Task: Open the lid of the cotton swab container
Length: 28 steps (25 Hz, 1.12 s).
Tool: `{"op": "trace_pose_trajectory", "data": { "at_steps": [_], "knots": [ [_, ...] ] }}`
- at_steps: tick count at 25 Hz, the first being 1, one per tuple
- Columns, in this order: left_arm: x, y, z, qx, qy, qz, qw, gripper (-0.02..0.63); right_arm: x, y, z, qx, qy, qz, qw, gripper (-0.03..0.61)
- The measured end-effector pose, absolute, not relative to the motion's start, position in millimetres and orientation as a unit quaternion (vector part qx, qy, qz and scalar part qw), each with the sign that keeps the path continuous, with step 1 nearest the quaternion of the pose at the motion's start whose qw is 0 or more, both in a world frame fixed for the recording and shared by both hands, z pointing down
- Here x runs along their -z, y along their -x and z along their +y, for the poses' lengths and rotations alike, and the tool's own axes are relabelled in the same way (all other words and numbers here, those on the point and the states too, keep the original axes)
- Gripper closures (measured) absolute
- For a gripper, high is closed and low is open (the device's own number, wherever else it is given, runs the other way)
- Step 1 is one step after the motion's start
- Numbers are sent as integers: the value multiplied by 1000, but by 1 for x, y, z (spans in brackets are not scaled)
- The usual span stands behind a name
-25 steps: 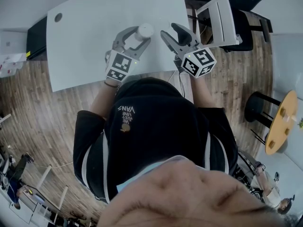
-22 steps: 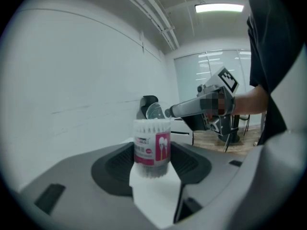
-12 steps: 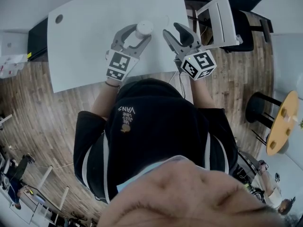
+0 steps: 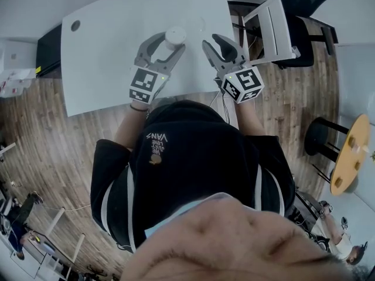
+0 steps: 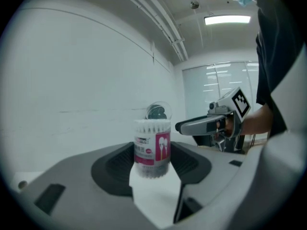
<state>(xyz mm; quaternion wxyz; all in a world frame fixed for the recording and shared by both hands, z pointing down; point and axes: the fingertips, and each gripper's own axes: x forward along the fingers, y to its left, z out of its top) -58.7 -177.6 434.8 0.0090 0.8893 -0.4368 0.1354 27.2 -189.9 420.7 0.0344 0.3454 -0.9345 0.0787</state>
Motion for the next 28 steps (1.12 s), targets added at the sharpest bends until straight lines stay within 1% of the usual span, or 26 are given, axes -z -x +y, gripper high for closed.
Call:
{"op": "trace_pose_trajectory", "data": {
  "at_steps": [6,28],
  "knots": [
    [-424,68,-174,-117,-886,-449,14,371,-422,-22,-185,-70,-345,-935,42,475],
    [-415,79,-146,-97,-878,-469,18,371,-422,-8,-160,-58,-332,-940,51,560]
  ]
}}
